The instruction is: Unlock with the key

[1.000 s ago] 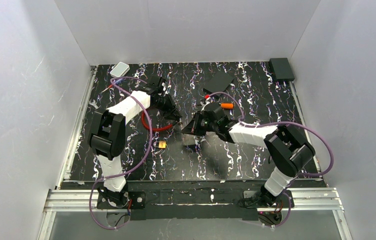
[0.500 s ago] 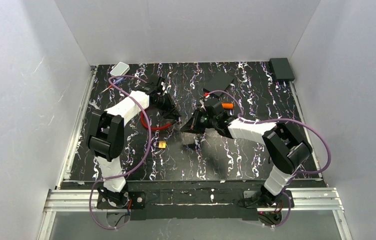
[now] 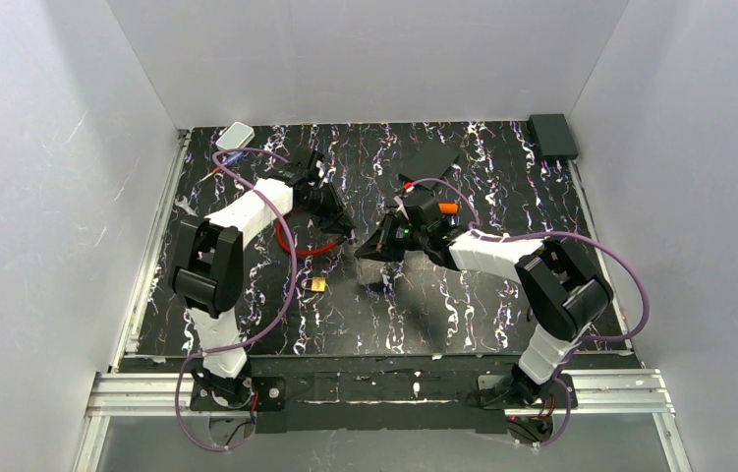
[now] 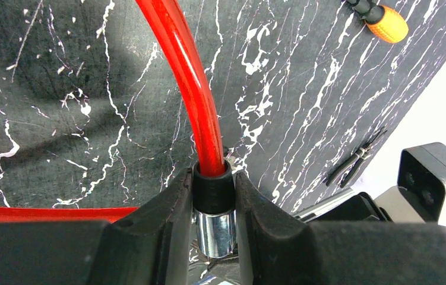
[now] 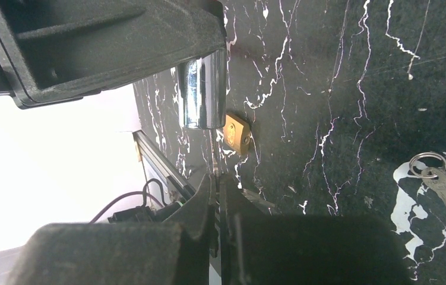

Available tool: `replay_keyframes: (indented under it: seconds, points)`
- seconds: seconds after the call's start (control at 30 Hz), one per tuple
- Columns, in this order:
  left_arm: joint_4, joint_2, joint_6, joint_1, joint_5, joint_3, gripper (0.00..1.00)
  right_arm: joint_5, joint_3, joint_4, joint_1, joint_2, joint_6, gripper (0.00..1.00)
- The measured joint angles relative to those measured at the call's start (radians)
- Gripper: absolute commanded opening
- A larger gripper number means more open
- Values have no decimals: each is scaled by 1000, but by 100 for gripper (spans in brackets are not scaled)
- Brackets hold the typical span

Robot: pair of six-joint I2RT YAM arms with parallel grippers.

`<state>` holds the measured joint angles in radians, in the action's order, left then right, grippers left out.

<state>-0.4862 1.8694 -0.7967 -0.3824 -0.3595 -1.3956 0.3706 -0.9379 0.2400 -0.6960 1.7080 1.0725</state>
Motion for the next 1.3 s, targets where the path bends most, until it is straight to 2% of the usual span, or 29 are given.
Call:
replay_keyframes:
  seconds: [0.37, 1.0, 1.3]
  points:
    - [10, -2, 0, 1, 1, 0, 0, -14, -44, -31, 2, 23, -16, 1]
    - [16, -4, 1, 3, 22, 0, 0, 26, -56, 38, 22, 77, -8, 1]
    - [34, -7, -1, 6, 27, 0, 0, -15, -120, -75, 19, 78, -111, 1]
